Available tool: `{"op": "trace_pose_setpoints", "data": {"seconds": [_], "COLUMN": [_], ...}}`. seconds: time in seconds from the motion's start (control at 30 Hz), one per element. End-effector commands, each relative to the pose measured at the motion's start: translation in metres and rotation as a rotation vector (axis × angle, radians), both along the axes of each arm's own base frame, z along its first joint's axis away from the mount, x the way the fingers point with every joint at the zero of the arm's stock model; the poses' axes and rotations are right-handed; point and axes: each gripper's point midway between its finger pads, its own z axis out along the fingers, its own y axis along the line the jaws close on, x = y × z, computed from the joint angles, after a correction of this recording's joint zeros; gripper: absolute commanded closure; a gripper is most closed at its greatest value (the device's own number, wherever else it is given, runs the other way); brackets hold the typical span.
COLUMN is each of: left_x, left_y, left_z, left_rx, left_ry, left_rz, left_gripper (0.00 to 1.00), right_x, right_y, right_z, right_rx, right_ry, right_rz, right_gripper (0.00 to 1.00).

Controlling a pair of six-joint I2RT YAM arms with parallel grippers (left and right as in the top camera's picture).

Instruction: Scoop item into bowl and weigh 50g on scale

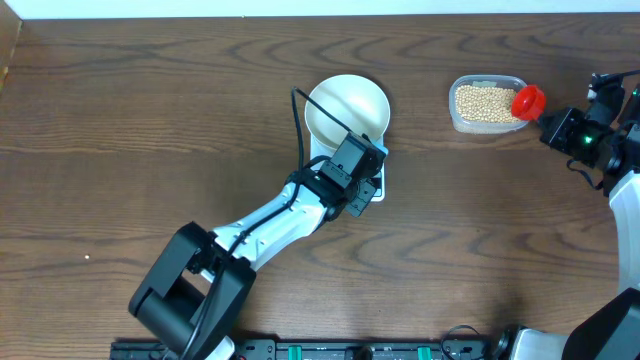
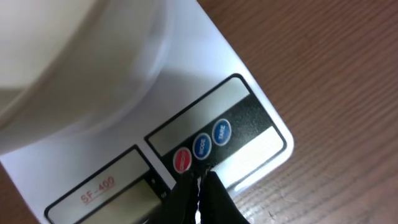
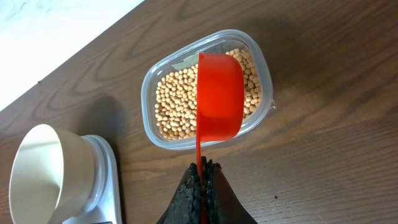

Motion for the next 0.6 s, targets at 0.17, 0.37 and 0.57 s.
{"op": "trace_pose_setpoints", "data": {"seconds": [0.17, 0.37, 0.57], "left_x": [0.010, 0.015, 0.019], "left_y": [0.000, 0.000, 0.009], "left_z": [-0.008, -0.009, -0.026], "left_rx": [0.044, 0.044, 0.065], "left_ry": [-0.051, -0.068, -0.039], "left_rz": [-0.058, -0.068, -0.045], "left_gripper": [0.93, 0.93, 0.92], "right_x": [0.001, 0.000, 0.000], "right_y": [0.000, 0.000, -0.001], "right_z": [0.010, 0.010, 0.010], "right_rx": [-0.028, -0.028, -0.030], "right_ry": [-0.023, -0.020, -0.019], "right_rz": [0.020, 0.020, 0.017], "right_gripper": [0.99, 0.99, 0.99]}}
